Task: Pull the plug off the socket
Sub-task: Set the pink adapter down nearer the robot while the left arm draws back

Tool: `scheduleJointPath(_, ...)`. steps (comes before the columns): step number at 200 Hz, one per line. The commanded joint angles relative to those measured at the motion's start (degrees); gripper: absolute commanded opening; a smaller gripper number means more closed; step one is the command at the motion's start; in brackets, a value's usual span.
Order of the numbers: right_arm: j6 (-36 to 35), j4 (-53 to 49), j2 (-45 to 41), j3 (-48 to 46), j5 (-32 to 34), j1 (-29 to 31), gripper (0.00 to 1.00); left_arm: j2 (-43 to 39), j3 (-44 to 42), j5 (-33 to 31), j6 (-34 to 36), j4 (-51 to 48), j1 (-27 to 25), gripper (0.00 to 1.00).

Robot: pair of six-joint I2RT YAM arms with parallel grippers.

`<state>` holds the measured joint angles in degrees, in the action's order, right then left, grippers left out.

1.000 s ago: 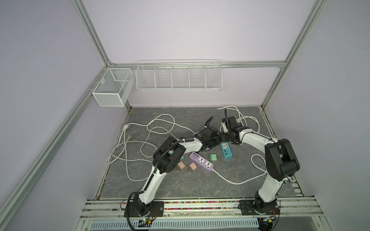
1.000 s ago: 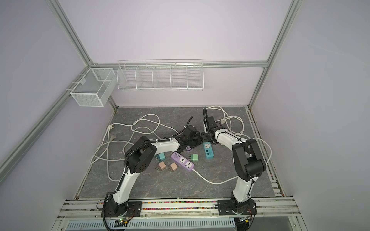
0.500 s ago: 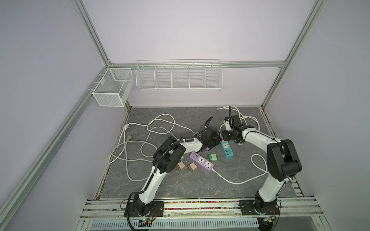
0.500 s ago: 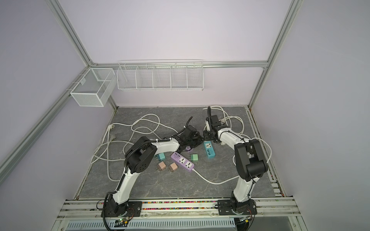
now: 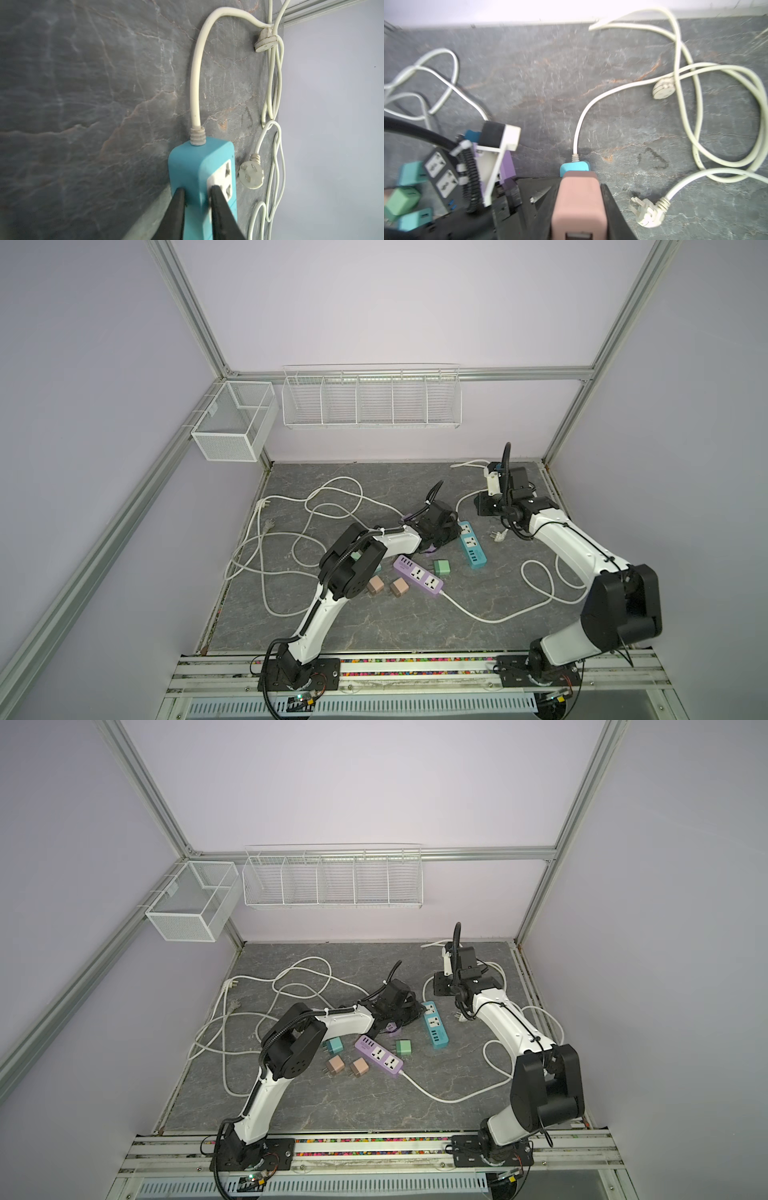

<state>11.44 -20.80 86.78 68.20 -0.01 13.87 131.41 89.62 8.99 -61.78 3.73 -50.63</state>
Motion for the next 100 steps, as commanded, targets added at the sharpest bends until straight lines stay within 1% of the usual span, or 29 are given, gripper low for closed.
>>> scheduleJointPath(1,3.31,-0.44,-1.65,-3.18,-5.13,-1.40,0.08,5.12,-0.22,-0.88,3.30,-13.24,-0.85,0.23)
scheduleJointPath(13,4.17,0.11,-3.55,-4.65,-6.93,-1.74,0.08,4.36,2.12,-1.46,5.27,-14.56,-0.86,0.23)
scheduleJointPath(35,5.14,-0.21,-6.82,-6.66,-8.73,-1.76,0.08,1.78,5.64,-4.51,8.19,-17.50,-0.78,0.26)
scheduleJointPath(49,5.81,-1.15,-8.95,-7.65,-9.77,-1.76,0.08,-0.56,6.44,-6.41,9.91,-17.76,-0.78,0.30)
scheduleJointPath(51,5.90,-1.17,-9.27,-7.93,-9.95,-3.00,0.08,-0.99,6.44,-6.63,10.05,-17.74,-0.78,0.31)
scheduleJointPath(55,6.18,-1.10,-10.01,-8.48,-10.39,-3.51,0.08,-1.64,6.44,-6.89,10.44,-17.64,-0.73,0.33)
scheduleJointPath(73,7.35,-1.54,-13.24,-10.96,-11.64,-3.81,0.08,-5.59,4.69,-7.50,12.02,-16.43,-0.47,0.38)
scheduleJointPath(87,8.15,-2.29,-15.57,-12.89,-12.76,-3.97,0.09,-9.26,2.14,-9.31,12.85,-16.03,-0.35,0.43)
scheduleJointPath(100,8.69,-3.22,-17.47,-14.61,-14.20,-4.02,0.08,-12.74,-0.97,-11.14,14.18,-15.29,-0.17,0.45)
